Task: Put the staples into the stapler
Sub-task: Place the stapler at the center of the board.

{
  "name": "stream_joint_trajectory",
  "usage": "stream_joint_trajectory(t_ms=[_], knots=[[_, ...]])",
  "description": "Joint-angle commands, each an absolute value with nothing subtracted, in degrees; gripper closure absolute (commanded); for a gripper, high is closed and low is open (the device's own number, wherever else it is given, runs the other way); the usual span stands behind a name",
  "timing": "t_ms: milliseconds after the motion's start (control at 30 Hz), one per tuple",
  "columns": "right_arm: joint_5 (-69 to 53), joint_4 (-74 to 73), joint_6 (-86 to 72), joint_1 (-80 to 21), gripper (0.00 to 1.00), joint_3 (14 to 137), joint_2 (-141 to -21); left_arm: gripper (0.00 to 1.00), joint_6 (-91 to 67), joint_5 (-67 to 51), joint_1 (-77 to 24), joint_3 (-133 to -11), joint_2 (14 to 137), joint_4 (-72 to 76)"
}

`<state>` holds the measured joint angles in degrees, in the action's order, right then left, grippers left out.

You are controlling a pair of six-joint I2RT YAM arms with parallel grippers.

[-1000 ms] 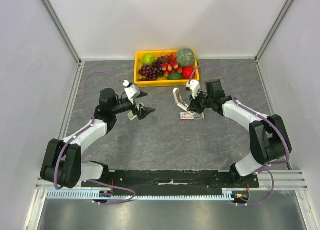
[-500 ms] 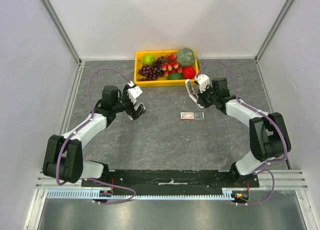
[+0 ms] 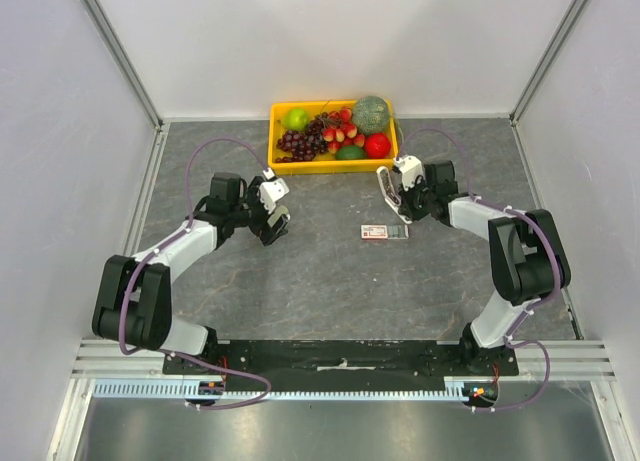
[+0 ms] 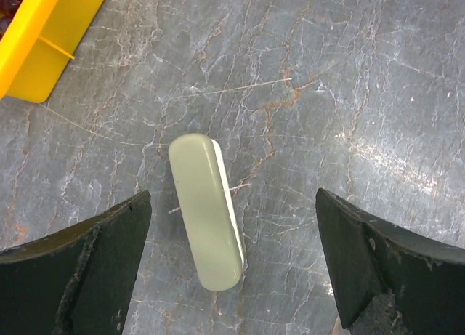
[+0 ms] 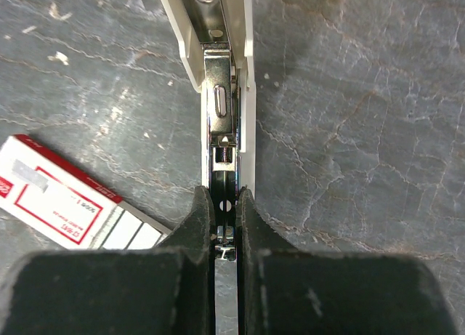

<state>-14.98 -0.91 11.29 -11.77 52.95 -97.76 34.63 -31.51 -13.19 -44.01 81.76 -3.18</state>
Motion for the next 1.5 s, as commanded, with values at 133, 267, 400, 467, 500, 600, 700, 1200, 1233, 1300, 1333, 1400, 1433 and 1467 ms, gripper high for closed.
stream_joint_trajectory(t_ms=[133,267,400,467,500,600,700,1200,1233,1300,1333,1400,1433,1467], knots=[[-15.91,1.93,10.46,-10.81,1.0,54.4,-99.14,0.0,38.76,-30.68,-12.74,-46.05,82.79,-4.39],[-15.56,1.93,10.72,-10.81,0.95,54.58,-99.67,0.0,38.76,-30.67,-12.57,-46.32,83.06,-4.57],[-15.91,1.58,10.63,-10.72,0.77,54.58,-99.23,0.0,38.85,-30.24,-12.48,-46.49,83.23,-5.01],[-16.26,1.49,10.63,-10.64,0.67,54.67,-98.7,0.0,39.02,-29.8,-12.31,-46.76,83.49,-5.36],[-16.43,1.41,10.63,-10.63,0.63,54.58,-97.83,0.0,39.2,-29.36,-12.22,-46.84,83.67,-5.36],[-17.05,1.23,10.81,-10.55,0.54,54.58,-95.99,0.0,39.46,-28.04,-12.13,-47.46,84.46,-5.62],[-18.54,0.88,10.9,-10.46,0.5,54.67,-94.05,0.0,39.46,-27.95,-11.87,-48.16,85.34,-5.71],[-24.87,0.18,12.39,-10.46,0.42,54.14,-84.99,0.01,37.18,-22.06,-12.22,-56.51,96.94,-5.27],[-24.7,0.18,12.57,-10.46,0.42,54.14,-84.47,0.02,37.09,-22.32,-12.3,-56.69,97.55,-5.62],[-24.44,0.18,12.83,-10.37,0.42,53.97,-84.11,0.07,36.65,-23.2,-12.39,-57.21,97.91,-6.06],[-24.35,0.18,12.83,-10.28,0.42,53.96,-83.94,0.1,36.39,-23.55,-12.31,-57.3,98.0,-6.5],[-24.43,0.18,12.92,-10.11,0.42,53.88,-83.85,0.23,36.21,-24.69,-12.48,-57.48,97.91,-6.85],[-24.52,0.18,12.92,-10.19,0.43,53.88,-83.76,0.29,35.95,-25.48,-12.48,-57.65,97.74,-7.38],[-24.78,0.18,12.92,-10.11,0.43,53.88,-83.67,0.51,35.95,-26.18,-12.57,-57.57,97.21,-7.64]])
